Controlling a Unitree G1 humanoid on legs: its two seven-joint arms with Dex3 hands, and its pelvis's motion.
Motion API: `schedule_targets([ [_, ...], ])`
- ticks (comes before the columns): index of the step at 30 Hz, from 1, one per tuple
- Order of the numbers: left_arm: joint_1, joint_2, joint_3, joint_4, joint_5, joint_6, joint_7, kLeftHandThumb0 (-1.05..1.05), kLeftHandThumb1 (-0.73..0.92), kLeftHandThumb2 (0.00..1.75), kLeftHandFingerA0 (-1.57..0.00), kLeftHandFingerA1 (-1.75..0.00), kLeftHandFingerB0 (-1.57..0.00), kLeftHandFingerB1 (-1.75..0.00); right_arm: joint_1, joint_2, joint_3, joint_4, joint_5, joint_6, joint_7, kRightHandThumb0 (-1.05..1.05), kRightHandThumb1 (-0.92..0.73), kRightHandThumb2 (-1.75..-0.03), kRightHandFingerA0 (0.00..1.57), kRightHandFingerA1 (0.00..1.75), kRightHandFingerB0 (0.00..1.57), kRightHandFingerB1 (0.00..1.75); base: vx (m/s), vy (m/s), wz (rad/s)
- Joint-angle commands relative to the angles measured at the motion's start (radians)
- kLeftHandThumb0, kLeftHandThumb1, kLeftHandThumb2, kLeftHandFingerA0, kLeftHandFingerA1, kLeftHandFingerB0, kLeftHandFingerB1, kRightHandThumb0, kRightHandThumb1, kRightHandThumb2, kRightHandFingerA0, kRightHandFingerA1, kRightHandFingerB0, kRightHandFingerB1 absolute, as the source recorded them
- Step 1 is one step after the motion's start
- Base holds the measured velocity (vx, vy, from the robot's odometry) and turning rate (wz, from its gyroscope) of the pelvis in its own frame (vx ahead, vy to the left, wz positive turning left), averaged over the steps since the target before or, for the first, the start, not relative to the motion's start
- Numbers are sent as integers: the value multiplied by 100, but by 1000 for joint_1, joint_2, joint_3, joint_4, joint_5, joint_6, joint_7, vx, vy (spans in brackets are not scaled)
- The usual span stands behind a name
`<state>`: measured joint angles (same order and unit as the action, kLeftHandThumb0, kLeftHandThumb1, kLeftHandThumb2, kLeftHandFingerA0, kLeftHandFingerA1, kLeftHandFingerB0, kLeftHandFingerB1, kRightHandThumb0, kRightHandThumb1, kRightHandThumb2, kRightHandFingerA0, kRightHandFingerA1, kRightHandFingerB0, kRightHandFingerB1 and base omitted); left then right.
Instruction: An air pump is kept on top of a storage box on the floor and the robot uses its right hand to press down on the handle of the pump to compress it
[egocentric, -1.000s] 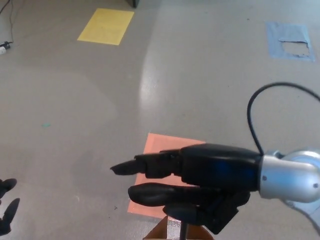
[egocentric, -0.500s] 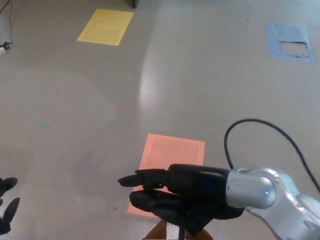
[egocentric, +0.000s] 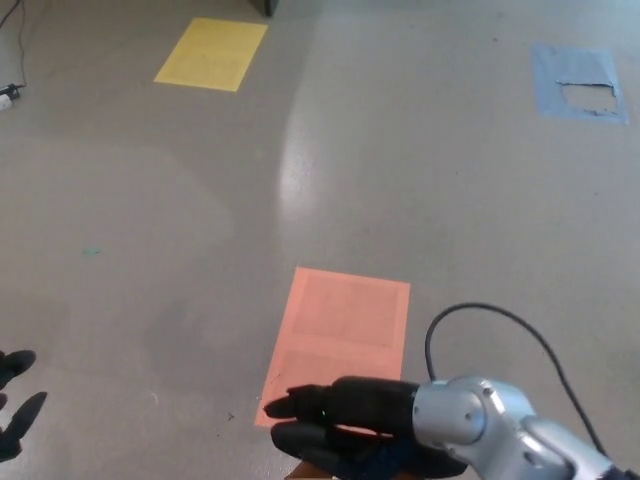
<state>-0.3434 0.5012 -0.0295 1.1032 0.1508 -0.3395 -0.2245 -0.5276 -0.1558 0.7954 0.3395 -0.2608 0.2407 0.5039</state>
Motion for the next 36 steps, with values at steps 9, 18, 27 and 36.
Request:
schedule_targets([
  [9, 6, 15, 22, 2, -14, -41, -1, -69, 92, 75, -8, -28, -6, -23, -51, 212, 20, 726, -144, -157, -395, -88, -80, -115, 9, 32, 9, 25, 0, 0, 0],
  [18, 19, 14, 21, 0, -10, -52, 3, -68, 92, 74, -9, -28, -8, -24, -43, 239, 14, 862, -164, -207, -485, -85, -77, -114, 13, 44, 4, 33, 0, 0, 0],
  [27, 31, 14, 17, -6, -8, -54, -9, -34, 58, 114, 0, -48, 0, -47, -50, 261, 22, 928, -195, -235, -491, -83, -75, -114, 11, 44, 4, 34, 0, 0, 0],
  [36, 56, 23, 44, -22, -32, -70, -40, -34, 58, 114, 0, -48, 0, -47, -75, 299, -6, 984, -227, -245, -493, -86, -92, -72, 14, 27, 11, 25, 0, 0, 0],
])
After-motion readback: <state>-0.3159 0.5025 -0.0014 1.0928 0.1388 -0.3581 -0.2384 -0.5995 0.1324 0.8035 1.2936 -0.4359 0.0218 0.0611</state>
